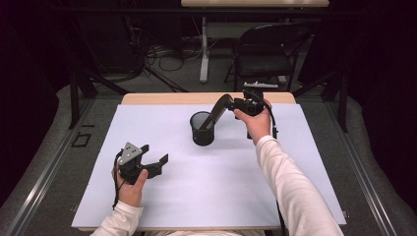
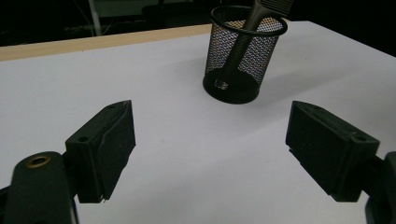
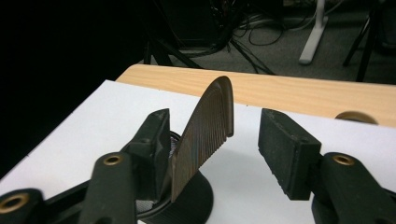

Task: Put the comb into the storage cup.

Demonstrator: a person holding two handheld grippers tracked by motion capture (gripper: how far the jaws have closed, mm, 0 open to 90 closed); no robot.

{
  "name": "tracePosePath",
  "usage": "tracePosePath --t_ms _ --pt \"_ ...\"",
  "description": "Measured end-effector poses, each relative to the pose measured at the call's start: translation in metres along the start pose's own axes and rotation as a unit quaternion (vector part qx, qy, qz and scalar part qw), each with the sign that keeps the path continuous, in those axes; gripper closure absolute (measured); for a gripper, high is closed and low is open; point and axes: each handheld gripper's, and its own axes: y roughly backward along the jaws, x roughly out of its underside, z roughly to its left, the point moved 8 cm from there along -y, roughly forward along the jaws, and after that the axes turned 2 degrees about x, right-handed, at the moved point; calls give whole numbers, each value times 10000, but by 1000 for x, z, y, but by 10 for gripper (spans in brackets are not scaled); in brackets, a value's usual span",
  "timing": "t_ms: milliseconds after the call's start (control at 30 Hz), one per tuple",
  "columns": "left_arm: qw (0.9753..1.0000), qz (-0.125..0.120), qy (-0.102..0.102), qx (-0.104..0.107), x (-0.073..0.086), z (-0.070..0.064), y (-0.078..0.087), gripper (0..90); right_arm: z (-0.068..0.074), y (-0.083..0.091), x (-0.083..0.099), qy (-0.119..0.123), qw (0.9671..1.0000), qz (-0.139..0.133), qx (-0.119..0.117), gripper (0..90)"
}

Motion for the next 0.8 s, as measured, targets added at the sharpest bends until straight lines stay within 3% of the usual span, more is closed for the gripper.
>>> tracePosePath --t_ms 233,367,800 --pt "10000 -13 -1 -3 -1 0 1 161 5 11 -2 261 9996 -52 44 438" --pt "10000 -20 -14 4 -1 0 1 161 7 18 -1 554 9984 35 145 397" --pt "10000 -18 -1 22 -1 3 1 161 12 32 0 850 9963 -29 107 347"
